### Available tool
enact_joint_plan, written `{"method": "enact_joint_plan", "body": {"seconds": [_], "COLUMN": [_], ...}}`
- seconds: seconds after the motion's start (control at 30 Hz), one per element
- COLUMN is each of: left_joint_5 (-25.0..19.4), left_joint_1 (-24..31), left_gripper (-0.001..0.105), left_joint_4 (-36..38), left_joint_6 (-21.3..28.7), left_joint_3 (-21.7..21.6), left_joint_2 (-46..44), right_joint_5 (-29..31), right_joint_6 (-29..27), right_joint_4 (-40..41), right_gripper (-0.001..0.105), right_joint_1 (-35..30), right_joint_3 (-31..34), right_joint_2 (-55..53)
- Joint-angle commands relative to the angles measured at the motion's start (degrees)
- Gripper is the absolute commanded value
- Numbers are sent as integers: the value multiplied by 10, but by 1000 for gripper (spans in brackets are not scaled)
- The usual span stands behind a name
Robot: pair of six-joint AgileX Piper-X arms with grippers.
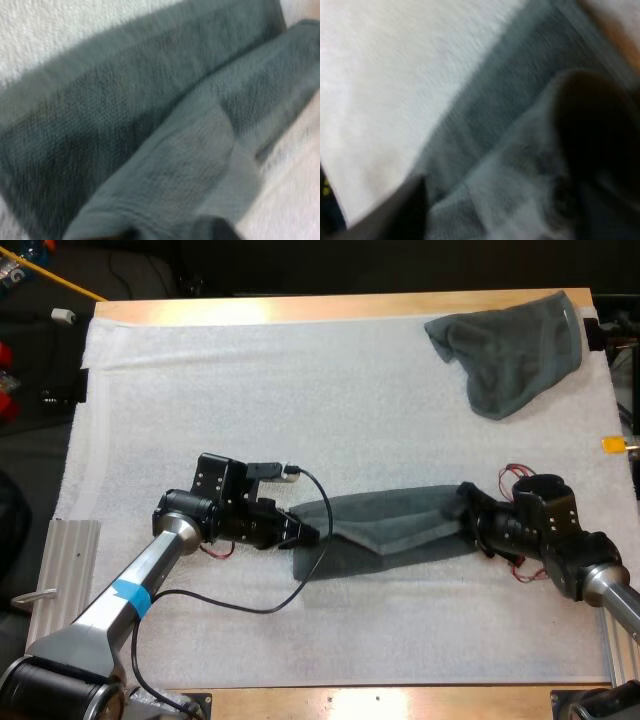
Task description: Pick towel from pile, fold and stack
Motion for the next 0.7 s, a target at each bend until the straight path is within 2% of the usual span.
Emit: {"method": "enact_joint_plan", "body": {"seconds": [0.0,0.1,0.2,0.3,0.53,0.67], "left_joint_5": [5,5,8,8,-9,-18], "left_joint_1": [-1,-1,-1,-1,-1,-1], "left_gripper": [50,63,65,65,65,65], "left_joint_4": [-13,-47,-69,-67,-67,-57], "left_joint_6": [-12,-26,-33,-33,-20,-16], "left_joint_3": [0,0,-2,-12,-28,-28], "left_joint_2": [0,0,0,-1,-45,-98], "right_joint_5": [-6,-6,-6,-9,-13,-19], "right_joint_6": [-7,-7,-7,-20,-83,-132], "right_joint_4": [-36,-116,-175,-205,-179,-125], "right_gripper": [73,64,59,60,60,60], "right_joint_1": [1,1,1,1,1,1], "right_joint_3": [-4,-4,-4,-4,-4,-12], "right_joint_2": [-1,-1,-1,-1,-20,-54]}}
